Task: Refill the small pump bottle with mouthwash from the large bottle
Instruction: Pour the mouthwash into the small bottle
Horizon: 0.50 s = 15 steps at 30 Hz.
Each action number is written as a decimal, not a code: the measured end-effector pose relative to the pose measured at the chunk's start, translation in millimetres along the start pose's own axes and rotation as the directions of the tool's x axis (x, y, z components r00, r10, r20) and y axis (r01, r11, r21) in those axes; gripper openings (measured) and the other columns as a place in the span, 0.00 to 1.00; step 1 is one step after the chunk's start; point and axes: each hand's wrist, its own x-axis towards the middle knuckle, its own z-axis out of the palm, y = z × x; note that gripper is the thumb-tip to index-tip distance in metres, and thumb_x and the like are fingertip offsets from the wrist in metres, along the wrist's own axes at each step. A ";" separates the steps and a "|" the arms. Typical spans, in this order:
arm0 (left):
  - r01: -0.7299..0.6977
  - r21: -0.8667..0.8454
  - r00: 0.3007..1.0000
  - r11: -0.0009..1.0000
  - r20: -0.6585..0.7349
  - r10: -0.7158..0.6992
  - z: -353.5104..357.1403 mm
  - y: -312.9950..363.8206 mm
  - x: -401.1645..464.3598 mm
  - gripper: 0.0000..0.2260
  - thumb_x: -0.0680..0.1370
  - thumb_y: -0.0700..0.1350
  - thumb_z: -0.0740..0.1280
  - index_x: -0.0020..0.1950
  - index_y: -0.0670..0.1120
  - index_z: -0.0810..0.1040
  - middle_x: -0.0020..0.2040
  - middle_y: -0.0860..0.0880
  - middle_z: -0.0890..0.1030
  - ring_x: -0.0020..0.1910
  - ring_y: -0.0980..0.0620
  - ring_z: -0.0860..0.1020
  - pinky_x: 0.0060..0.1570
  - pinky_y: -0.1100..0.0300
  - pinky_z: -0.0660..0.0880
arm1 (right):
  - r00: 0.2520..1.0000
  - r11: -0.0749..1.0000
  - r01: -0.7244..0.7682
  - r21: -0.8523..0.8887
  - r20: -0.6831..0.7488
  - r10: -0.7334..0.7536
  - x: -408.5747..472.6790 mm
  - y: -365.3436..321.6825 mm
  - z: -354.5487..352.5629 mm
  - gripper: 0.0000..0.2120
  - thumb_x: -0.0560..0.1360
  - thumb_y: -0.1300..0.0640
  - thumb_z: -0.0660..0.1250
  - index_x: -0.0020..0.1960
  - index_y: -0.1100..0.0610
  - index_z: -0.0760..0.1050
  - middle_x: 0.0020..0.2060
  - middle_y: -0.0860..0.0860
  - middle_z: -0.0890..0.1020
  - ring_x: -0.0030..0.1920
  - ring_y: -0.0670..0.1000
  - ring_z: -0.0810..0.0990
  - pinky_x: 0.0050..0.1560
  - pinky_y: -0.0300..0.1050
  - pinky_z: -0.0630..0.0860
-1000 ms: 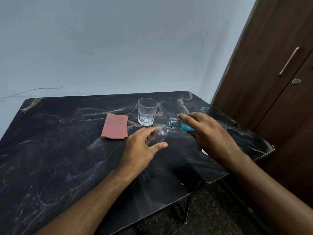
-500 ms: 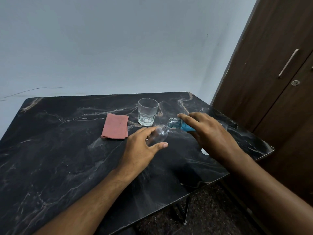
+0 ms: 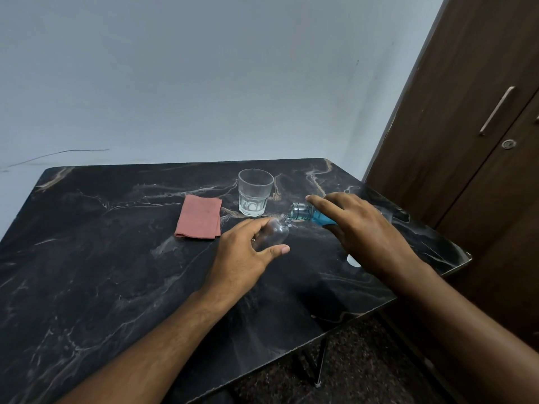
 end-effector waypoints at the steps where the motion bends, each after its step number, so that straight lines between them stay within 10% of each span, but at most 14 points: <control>1: 0.000 0.001 1.000 1.000 -0.002 0.000 0.3 0.1 -0.1 0.24 0.67 0.51 0.81 0.62 0.55 0.82 0.51 0.61 0.83 0.52 0.67 0.79 0.49 0.76 0.73 | 1.000 1.000 0.004 -0.004 -0.002 -0.004 0.3 0.2 0.3 0.32 0.74 0.62 0.75 0.74 0.51 0.67 0.59 0.56 0.79 0.52 0.57 0.79 0.48 0.52 0.79; 15: 0.011 0.010 1.000 1.000 0.002 -0.011 0.5 -0.1 0.3 0.25 0.67 0.52 0.81 0.63 0.54 0.82 0.51 0.63 0.82 0.51 0.69 0.78 0.48 0.78 0.72 | 1.000 1.000 0.019 -0.007 0.000 -0.019 3.3 0.9 -1.0 0.33 0.73 0.63 0.76 0.74 0.51 0.67 0.59 0.56 0.79 0.51 0.57 0.79 0.48 0.51 0.77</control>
